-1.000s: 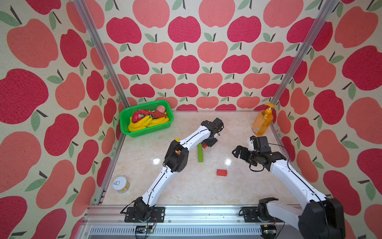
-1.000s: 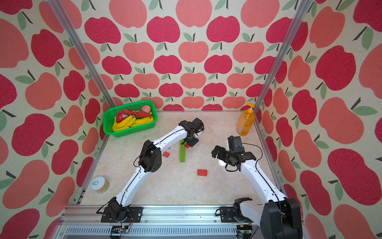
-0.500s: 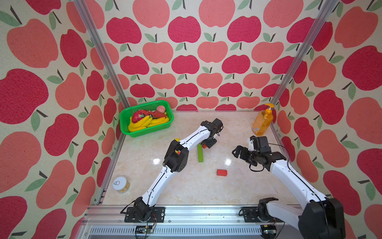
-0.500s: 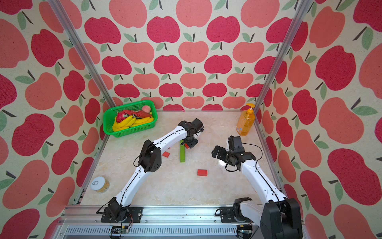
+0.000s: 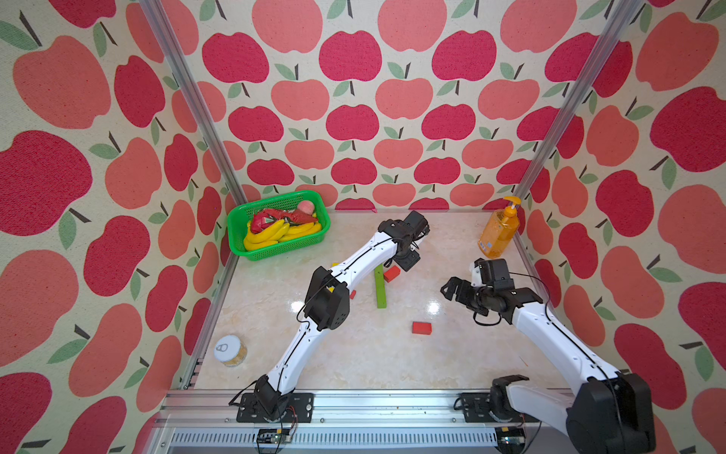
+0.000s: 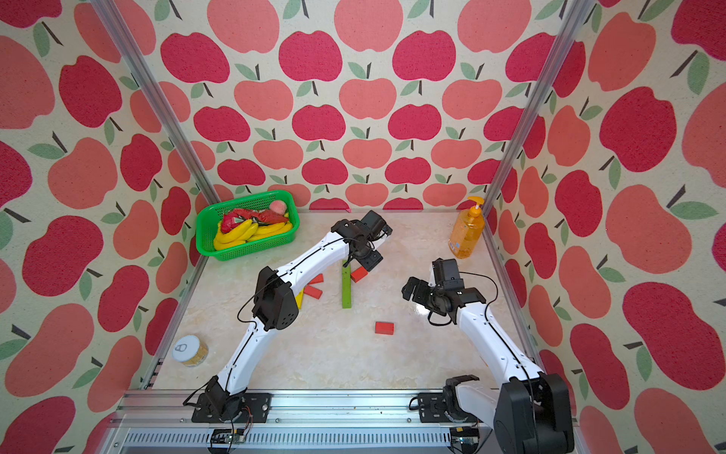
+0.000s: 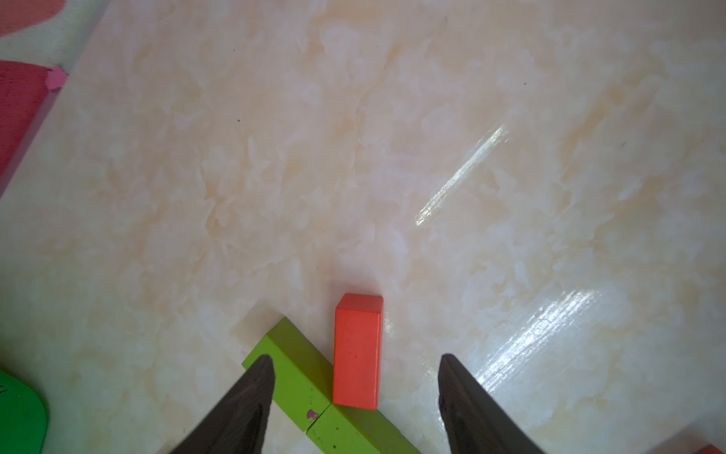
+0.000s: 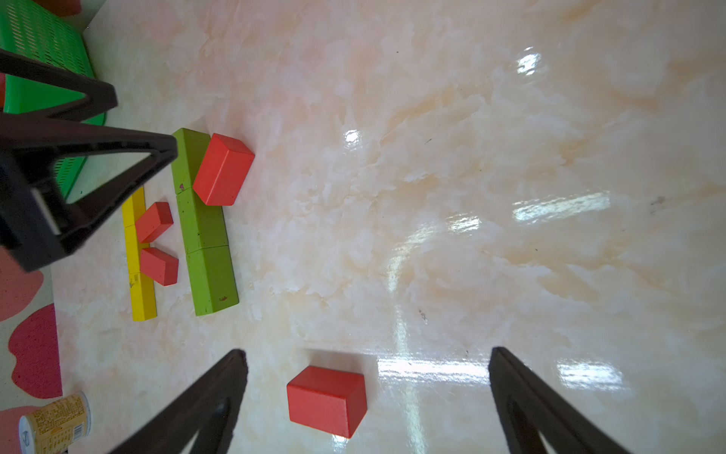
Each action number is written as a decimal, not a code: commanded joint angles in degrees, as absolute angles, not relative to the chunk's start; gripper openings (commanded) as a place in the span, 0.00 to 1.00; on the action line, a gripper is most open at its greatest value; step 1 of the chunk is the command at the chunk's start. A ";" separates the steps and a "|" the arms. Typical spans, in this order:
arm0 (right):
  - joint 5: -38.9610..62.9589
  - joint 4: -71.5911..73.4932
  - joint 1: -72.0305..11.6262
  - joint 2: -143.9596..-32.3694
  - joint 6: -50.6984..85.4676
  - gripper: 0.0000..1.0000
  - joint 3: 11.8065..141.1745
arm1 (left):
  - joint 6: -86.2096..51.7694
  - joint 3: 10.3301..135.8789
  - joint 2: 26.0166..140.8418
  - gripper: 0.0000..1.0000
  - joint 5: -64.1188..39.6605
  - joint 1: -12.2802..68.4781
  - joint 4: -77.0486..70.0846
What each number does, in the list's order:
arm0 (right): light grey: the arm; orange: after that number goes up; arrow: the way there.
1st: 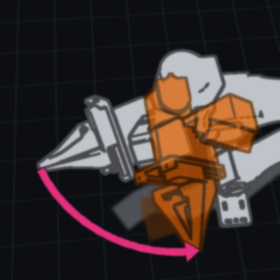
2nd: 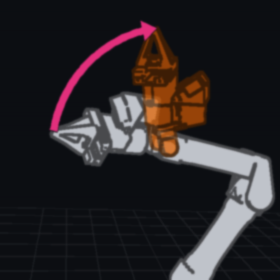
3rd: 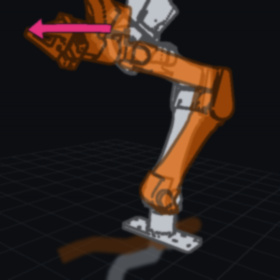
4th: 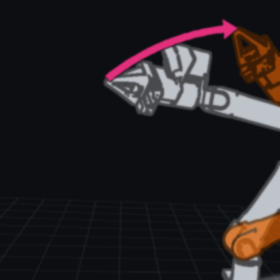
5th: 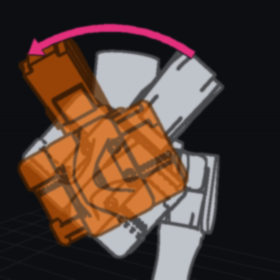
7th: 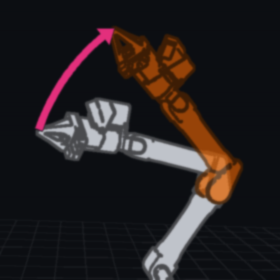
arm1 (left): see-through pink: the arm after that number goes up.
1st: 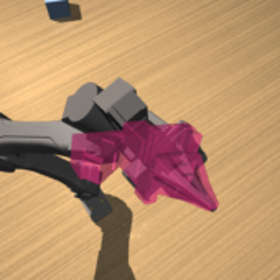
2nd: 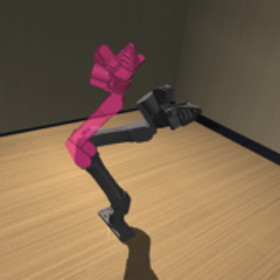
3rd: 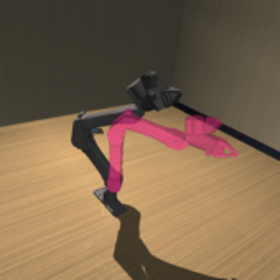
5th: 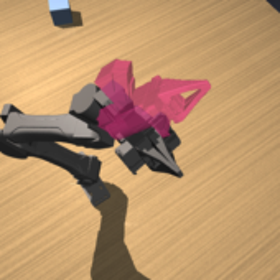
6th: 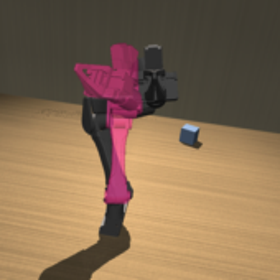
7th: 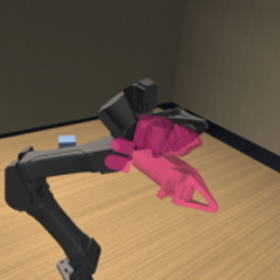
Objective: Assemble the letter k with building blocks
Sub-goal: Assemble the building block at the center of the board, then adjust the building block at the center of the board.
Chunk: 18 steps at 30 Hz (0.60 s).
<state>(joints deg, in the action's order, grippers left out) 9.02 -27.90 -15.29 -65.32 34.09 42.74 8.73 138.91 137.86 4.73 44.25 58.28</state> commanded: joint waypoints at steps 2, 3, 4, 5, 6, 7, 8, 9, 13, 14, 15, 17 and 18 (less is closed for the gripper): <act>10.07 -28.03 -14.94 -65.31 34.19 0.99 43.08 | 1.60 134.30 133.11 0.58 7.08 41.00 59.88; 10.18 -27.94 -14.94 -65.26 34.30 0.99 42.98 | -0.75 132.21 132.46 0.51 7.04 40.11 60.64; 10.33 -27.91 -14.94 -65.23 34.28 0.99 42.85 | -2.98 129.47 131.47 0.44 6.63 39.37 61.07; 10.45 -27.92 -14.94 -65.22 34.26 0.99 42.66 | -4.45 126.68 130.42 0.38 6.43 38.97 60.73; 10.65 -27.86 -14.94 -65.21 34.43 0.99 42.57 | -5.61 122.91 129.04 0.32 6.64 38.85 59.42; 11.01 -27.66 -14.94 -65.30 34.44 0.99 42.39 | -6.99 119.30 127.65 0.29 6.77 38.76 58.02; 11.15 -27.60 -14.94 -65.37 34.54 0.99 42.21 | -8.00 116.78 126.56 0.29 6.55 38.76 56.94; 11.43 -27.45 -14.94 -65.46 34.65 0.99 42.10 | -9.10 114.39 125.78 0.29 6.35 38.78 56.04; 11.77 -27.18 -14.94 -65.74 34.80 0.99 42.07 | -13.27 110.05 125.16 0.22 6.38 38.74 55.16; 11.83 -27.25 -14.94 -65.74 34.80 0.99 42.09 | -14.00 109.81 125.49 0.20 6.05 38.72 55.39; 11.86 -27.17 -14.94 -65.74 34.78 0.99 42.15 | -14.73 109.62 125.96 0.19 5.94 38.60 55.39; 11.92 -27.18 -14.94 -65.83 34.80 0.99 42.18 | -16.41 109.81 127.02 0.17 6.30 38.39 56.01; 11.88 -27.33 -14.94 -65.88 34.76 0.99 42.31 | -16.97 109.90 127.54 0.17 5.83 38.15 56.16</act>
<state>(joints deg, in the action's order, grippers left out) 10.96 -27.88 -15.29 -65.54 34.11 42.72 -12.69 109.69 126.23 5.98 38.54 56.25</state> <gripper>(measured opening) 0.993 0.176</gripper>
